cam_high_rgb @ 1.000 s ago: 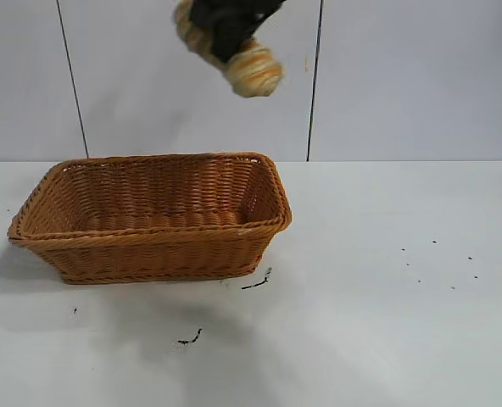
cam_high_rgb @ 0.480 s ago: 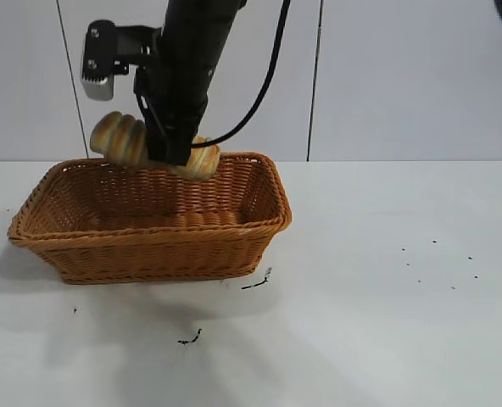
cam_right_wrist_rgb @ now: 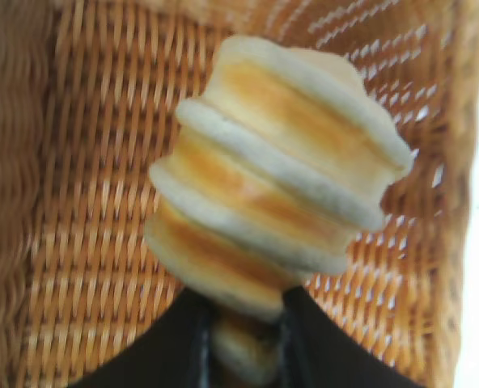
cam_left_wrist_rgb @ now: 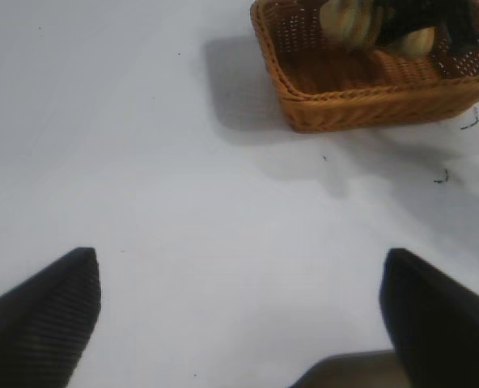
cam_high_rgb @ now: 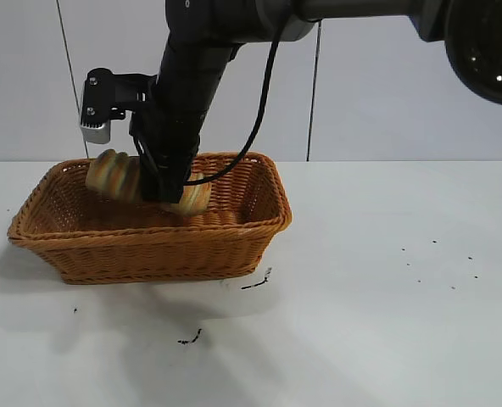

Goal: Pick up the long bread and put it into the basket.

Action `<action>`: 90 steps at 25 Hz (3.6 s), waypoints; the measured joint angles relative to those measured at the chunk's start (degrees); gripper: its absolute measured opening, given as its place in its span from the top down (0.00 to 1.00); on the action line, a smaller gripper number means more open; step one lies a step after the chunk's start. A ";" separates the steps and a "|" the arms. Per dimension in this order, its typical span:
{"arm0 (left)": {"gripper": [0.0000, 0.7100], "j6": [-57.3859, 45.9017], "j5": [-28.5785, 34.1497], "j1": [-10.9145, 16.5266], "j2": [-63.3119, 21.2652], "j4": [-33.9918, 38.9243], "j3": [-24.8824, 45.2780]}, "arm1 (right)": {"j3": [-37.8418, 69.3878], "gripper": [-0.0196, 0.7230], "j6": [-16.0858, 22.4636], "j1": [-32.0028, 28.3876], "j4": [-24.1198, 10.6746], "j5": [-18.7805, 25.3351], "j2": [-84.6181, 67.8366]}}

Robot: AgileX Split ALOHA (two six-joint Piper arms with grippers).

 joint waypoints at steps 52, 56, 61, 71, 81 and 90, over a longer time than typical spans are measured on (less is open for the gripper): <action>0.03 0.00 0.00 0.00 0.00 0.00 0.00 | -0.17 0.05 57.66 -37.71 0.83 16.45 -11.27; 0.03 0.00 0.00 0.00 0.00 0.00 0.00 | 1.07 0.05 58.55 -37.71 0.83 16.58 -12.78; 0.03 0.00 0.00 0.00 0.00 0.00 0.00 | 8.53 0.05 58.68 -37.71 0.30 16.54 -21.10; 0.03 0.00 0.00 0.00 0.00 0.00 0.00 | 37.17 0.05 58.68 -37.71 -0.25 16.54 -45.60; 0.03 0.00 0.00 0.00 0.00 0.00 0.00 | 69.40 0.05 58.43 -37.71 -0.29 16.54 -73.63; 0.03 0.00 0.00 0.00 0.00 0.00 0.00 | 94.29 0.05 58.10 -37.71 -0.42 10.74 -100.17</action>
